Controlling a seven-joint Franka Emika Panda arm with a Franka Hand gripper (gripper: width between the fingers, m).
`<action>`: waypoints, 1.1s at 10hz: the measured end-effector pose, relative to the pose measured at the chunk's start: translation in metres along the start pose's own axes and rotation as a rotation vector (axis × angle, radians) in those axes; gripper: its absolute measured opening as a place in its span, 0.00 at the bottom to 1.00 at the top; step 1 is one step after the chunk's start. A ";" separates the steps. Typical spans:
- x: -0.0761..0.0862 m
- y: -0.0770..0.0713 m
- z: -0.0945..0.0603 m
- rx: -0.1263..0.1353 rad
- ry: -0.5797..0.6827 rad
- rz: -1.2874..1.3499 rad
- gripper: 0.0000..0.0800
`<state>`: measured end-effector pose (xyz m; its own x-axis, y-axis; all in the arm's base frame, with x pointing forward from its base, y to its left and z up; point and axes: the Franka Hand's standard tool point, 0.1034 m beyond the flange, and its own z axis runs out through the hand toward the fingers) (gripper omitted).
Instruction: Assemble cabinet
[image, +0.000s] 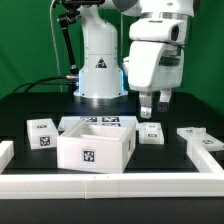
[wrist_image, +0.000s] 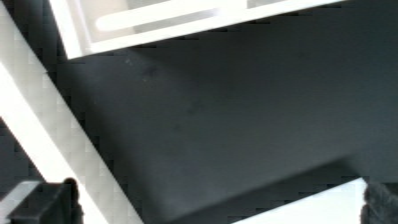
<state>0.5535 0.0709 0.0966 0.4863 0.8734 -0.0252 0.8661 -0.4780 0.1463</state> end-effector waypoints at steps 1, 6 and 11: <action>0.000 0.000 0.000 0.000 0.000 0.001 1.00; 0.000 0.000 0.000 0.001 0.001 0.000 1.00; -0.036 0.000 0.011 0.059 -0.057 -0.144 1.00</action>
Offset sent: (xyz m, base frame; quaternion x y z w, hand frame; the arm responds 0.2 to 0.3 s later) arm 0.0000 0.0000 0.0000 0.0000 0.0000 0.0000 1.0000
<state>0.5374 0.0387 0.0871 0.3608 0.9274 -0.0983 0.9319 -0.3542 0.0786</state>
